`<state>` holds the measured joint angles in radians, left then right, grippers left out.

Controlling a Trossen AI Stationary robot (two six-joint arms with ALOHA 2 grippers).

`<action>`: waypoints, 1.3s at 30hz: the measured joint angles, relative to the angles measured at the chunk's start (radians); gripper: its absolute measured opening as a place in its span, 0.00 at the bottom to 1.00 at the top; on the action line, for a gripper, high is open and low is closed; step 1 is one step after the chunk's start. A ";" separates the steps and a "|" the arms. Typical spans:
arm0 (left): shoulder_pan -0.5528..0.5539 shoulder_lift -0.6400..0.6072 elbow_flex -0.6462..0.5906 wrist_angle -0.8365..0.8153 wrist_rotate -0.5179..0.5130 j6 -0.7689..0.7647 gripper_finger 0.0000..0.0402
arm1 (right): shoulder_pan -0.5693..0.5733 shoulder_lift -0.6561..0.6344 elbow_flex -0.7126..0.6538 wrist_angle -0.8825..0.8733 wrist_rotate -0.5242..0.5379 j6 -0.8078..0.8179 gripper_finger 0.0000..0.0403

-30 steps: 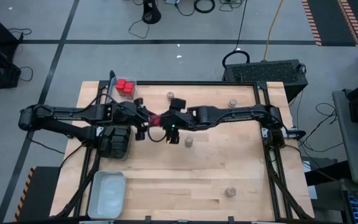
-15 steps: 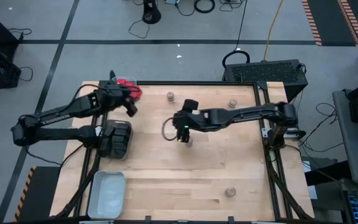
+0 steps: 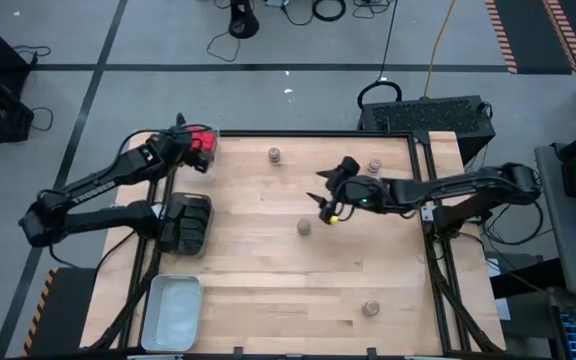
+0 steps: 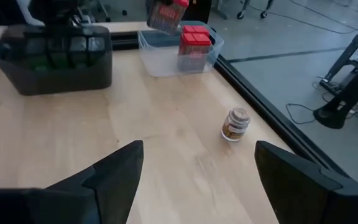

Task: Sort spices by type
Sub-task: Put the red seasoning can into the transparent bin

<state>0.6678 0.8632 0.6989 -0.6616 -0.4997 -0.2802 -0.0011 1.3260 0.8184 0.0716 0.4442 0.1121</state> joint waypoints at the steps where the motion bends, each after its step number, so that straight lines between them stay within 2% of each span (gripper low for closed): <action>1: 0.010 0.001 -0.007 -0.001 0.000 -0.009 0.56 | 0.003 -0.014 -0.015 0.008 0.000 0.005 0.73; 9: 0.088 0.003 -0.055 0.028 0.018 -0.100 0.56 | 0.017 -0.038 -0.048 0.023 -0.002 0.002 0.73; 14: 0.134 0.011 -0.068 0.043 0.034 -0.106 0.56 | 0.016 -0.038 -0.048 0.024 -0.002 0.001 0.73; 19: 0.168 0.067 -0.068 0.075 0.080 -0.106 0.56 | 0.016 -0.038 -0.048 0.024 -0.002 0.001 0.73; 28: 0.183 0.167 -0.068 0.079 0.082 -0.119 0.56 | 0.016 -0.038 -0.048 0.023 -0.005 0.014 0.73; 36: 0.183 0.216 -0.069 0.123 0.126 -0.107 0.71 | 0.016 -0.038 -0.048 0.023 -0.005 0.015 0.73; 39: 0.183 0.237 -0.069 0.125 0.125 -0.107 0.73 | 0.016 -0.038 -0.048 0.023 -0.005 0.015 0.73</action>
<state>0.8505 1.1002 0.6300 -0.5367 -0.3744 -0.3868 0.0151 1.2884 0.7708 0.0944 0.4397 0.1272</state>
